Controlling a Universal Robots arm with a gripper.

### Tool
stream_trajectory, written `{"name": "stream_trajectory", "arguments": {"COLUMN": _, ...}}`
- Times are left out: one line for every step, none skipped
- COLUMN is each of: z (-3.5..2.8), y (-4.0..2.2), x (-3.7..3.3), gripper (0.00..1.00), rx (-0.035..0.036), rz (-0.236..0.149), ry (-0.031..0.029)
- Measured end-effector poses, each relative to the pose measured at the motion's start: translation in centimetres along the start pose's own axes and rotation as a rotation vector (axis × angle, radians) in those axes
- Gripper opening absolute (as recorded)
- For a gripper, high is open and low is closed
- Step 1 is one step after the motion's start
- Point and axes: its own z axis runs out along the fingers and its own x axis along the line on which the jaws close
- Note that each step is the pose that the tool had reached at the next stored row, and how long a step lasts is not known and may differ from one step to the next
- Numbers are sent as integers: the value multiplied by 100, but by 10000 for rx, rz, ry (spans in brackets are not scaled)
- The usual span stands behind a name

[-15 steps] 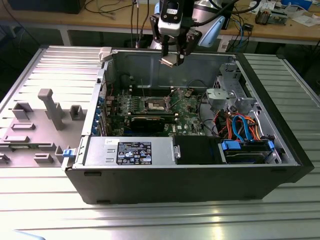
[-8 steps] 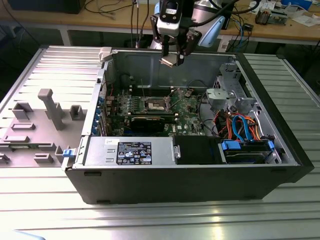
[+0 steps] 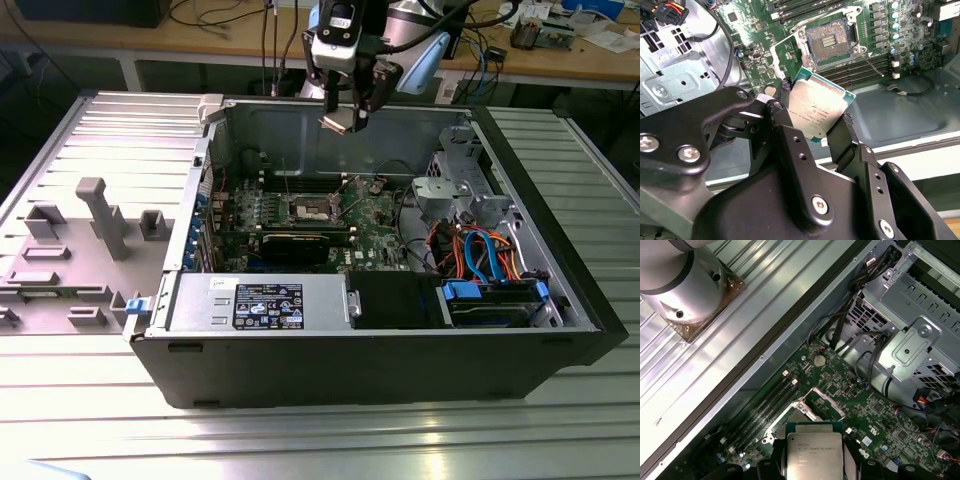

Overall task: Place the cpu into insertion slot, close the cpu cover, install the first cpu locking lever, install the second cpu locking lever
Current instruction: 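Place the cpu into insertion slot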

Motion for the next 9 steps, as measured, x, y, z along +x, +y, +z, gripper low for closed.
{"name": "stream_trajectory", "arguments": {"z": 0, "y": 0, "x": 0, "gripper": 55, "rx": -1, "rz": 43, "ry": -3}}
{"name": "stream_trajectory", "arguments": {"z": 0, "y": 0, "x": 0, "gripper": 55, "rx": -1, "rz": 74, "ry": -6}}
{"name": "stream_trajectory", "arguments": {"z": 1, "y": 0, "x": 0, "gripper": 55, "rx": -3, "rz": 112, "ry": -9}}
{"name": "stream_trajectory", "arguments": {"z": 1, "y": 0, "x": 0, "gripper": 55, "rx": -5, "rz": 160, "ry": -12}}
{"name": "stream_trajectory", "arguments": {"z": 1, "y": 0, "x": 0, "gripper": 55, "rx": -6, "rz": 193, "ry": -16}}
{"name": "stream_trajectory", "arguments": {"z": 1, "y": 0, "x": 0, "gripper": 55, "rx": -7, "rz": 224, "ry": -17}}
{"name": "stream_trajectory", "arguments": {"z": 1, "y": 0, "x": 0, "gripper": 55, "rx": -8, "rz": 249, "ry": -19}}
{"name": "stream_trajectory", "arguments": {"z": 1, "y": 0, "x": 0, "gripper": 55, "rx": -9, "rz": 282, "ry": -21}}
{"name": "stream_trajectory", "arguments": {"z": 2, "y": 0, "x": 0, "gripper": 55, "rx": -12, "rz": 326, "ry": -24}}
